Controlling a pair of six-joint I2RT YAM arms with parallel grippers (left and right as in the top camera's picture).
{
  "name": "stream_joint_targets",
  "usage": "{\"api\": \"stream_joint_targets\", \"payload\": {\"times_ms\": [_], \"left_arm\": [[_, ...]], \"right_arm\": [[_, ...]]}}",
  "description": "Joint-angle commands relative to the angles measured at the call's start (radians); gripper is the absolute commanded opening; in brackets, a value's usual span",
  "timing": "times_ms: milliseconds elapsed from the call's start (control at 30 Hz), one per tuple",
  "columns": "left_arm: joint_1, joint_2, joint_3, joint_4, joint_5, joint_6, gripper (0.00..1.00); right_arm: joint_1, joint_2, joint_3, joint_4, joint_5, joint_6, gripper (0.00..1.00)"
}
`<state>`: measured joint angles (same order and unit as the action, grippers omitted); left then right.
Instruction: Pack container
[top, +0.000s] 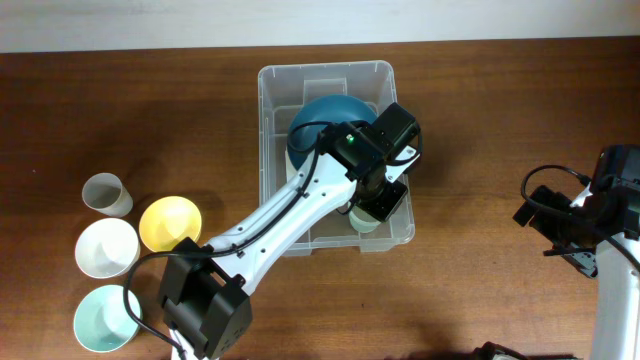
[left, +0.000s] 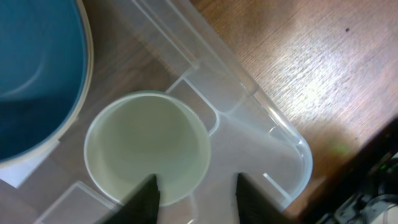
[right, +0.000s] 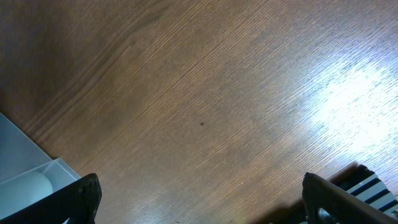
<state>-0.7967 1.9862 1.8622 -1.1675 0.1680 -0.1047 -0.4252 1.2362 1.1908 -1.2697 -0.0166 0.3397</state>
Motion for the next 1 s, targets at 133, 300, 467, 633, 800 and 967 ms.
{"api": "stream_joint_targets", "payload": {"times_ms": [133,300,467,633,800,967], "left_arm": [[0.039,-0.009,0.058,-0.079,-0.129,0.008,0.48],[0.187,-0.093,0.147,-0.182,-0.291,-0.015,0.52],[0.505,-0.191,0.148,-0.286,-0.385,-0.159,0.52],[0.811,-0.188,0.135,-0.301,-0.343,-0.195,0.54],[0.968,-0.146,0.106,-0.260,-0.342,-0.193,0.55],[1.064,-0.084,0.066,-0.212,-0.348,-0.193,0.56]], "right_arm": [[-0.006,-0.001,-0.002,0.003,0.002,0.005,0.99],[-0.006,-0.001,-0.002,0.003,0.002,0.005,0.99],[-0.006,-0.001,-0.002,0.003,0.002,0.005,0.99],[-0.006,-0.001,-0.002,0.003,0.002,0.005,0.99],[-0.006,-0.001,-0.002,0.004,0.002,0.005,0.99],[-0.006,-0.001,-0.002,0.004,0.002,0.005,0.99]]}}
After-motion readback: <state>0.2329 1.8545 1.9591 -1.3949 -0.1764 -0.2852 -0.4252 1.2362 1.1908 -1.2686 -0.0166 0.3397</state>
